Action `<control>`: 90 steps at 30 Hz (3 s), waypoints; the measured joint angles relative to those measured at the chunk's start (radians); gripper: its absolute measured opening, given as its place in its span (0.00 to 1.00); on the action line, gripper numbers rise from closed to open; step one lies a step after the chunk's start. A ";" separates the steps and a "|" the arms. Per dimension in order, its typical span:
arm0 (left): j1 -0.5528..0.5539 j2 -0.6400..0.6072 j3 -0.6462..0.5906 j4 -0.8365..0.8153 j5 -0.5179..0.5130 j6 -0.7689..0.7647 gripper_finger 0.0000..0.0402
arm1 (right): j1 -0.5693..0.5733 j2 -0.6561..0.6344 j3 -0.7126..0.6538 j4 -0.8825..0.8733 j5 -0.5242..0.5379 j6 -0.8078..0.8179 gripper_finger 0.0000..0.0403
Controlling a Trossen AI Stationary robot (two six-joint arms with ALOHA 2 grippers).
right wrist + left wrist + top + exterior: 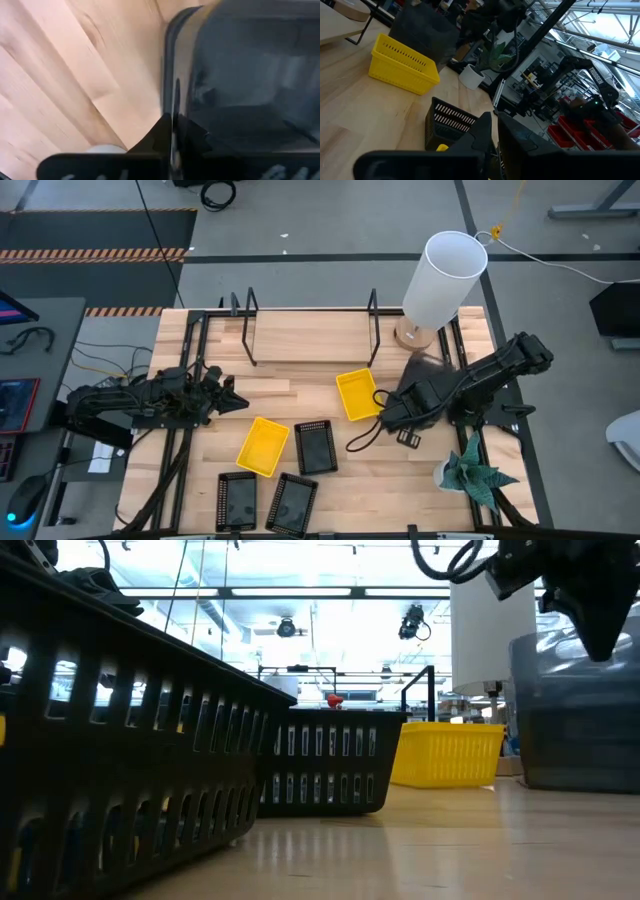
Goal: Stack baskets on shelf by color
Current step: Stack the bottom black bin into the top black bin, then put the stacked gray bins on the shelf
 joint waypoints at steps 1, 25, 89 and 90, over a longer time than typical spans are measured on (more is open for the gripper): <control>0.000 0.000 0.000 0.000 0.000 0.000 0.10 | 0.000 0.000 -0.002 0.013 -0.001 0.010 0.07; 0.000 0.000 0.000 0.000 0.000 0.000 0.08 | -0.006 0.001 -0.202 0.302 0.020 0.098 0.53; 0.000 0.000 0.000 0.000 0.000 0.000 0.08 | -0.521 0.477 0.728 0.067 0.120 -0.914 0.03; 0.000 0.000 0.000 -0.001 0.000 0.000 0.08 | -0.542 0.482 0.728 0.076 0.117 -0.937 0.03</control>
